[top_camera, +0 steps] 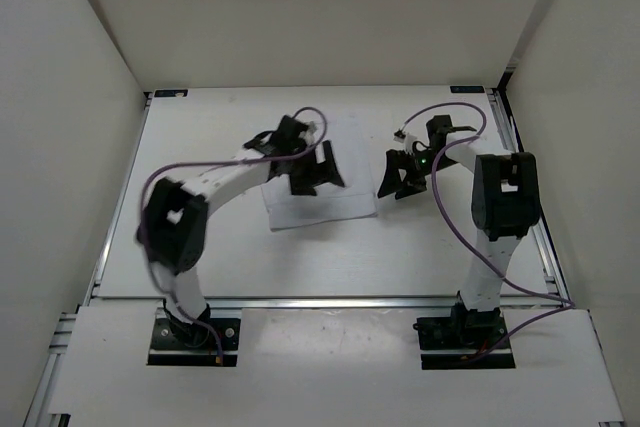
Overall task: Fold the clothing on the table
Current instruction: Fold the skirt
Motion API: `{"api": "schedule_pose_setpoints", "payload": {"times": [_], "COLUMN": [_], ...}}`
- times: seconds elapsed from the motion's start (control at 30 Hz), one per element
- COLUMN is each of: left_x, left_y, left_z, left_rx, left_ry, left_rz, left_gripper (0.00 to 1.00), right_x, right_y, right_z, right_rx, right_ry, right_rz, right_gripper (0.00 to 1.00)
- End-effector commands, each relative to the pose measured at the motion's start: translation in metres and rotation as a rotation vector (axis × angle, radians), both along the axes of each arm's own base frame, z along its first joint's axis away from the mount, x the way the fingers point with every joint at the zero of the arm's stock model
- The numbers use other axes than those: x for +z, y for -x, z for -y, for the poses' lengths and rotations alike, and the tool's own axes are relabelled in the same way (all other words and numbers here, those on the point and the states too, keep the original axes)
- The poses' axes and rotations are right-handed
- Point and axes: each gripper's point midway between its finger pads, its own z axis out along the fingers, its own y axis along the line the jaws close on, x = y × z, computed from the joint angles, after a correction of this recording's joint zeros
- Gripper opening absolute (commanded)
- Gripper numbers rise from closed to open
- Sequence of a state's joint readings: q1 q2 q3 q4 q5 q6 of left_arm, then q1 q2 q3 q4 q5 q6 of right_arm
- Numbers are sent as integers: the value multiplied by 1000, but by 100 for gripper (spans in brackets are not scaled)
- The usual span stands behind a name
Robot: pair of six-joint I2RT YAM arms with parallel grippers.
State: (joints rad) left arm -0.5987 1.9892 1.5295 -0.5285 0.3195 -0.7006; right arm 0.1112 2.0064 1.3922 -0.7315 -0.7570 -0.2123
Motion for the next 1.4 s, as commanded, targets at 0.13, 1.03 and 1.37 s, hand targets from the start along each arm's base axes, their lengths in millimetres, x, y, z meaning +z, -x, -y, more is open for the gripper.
{"api": "schedule_pose_setpoints", "payload": {"times": [0.13, 1.03, 1.37], "left_x": [5, -65, -80], "left_y": [40, 87, 92], "left_z": [-158, -217, -190], "left_rx": [414, 486, 455], "left_ry": [-16, -165, -122], "left_rz": [121, -20, -49], "left_gripper": [67, 55, 60], "right_x": [-10, -40, -49], "right_y": [4, 25, 44], "right_z": [18, -27, -24], "right_rx": [-56, 107, 126], "right_ry": [58, 71, 102], "right_rz": [-32, -92, -133], "right_gripper": [95, 83, 68]}}
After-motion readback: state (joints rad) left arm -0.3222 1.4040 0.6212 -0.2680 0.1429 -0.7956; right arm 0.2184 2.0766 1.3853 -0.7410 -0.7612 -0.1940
